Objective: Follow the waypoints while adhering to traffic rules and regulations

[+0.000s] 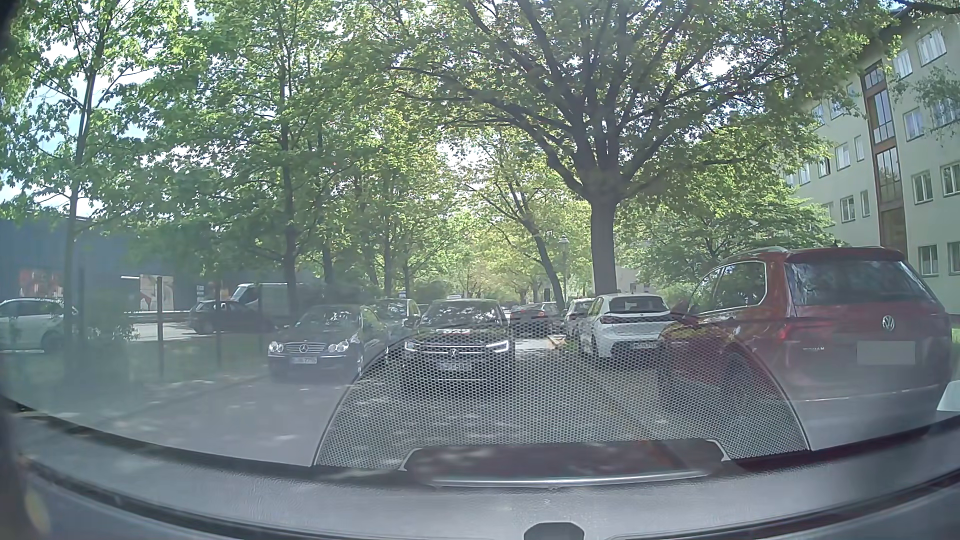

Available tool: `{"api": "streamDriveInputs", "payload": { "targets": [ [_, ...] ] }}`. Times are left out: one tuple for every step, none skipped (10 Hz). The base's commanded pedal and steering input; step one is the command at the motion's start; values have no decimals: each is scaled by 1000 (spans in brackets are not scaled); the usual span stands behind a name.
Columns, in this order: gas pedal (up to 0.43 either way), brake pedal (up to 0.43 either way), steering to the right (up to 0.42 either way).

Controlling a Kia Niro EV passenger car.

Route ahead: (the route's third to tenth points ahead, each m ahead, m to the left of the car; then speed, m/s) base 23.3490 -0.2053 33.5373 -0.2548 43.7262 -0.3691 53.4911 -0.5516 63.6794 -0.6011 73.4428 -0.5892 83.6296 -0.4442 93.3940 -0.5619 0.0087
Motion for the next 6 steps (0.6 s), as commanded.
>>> {"api": "streamDriveInputs", "payload": {
  "targets": [
    [0, 311, -5],
    [0, 311, -4],
    [0, 299, -5],
    [0, 280, -5],
    [0, 274, -5],
    [0, 274, -4]
  ]
}}
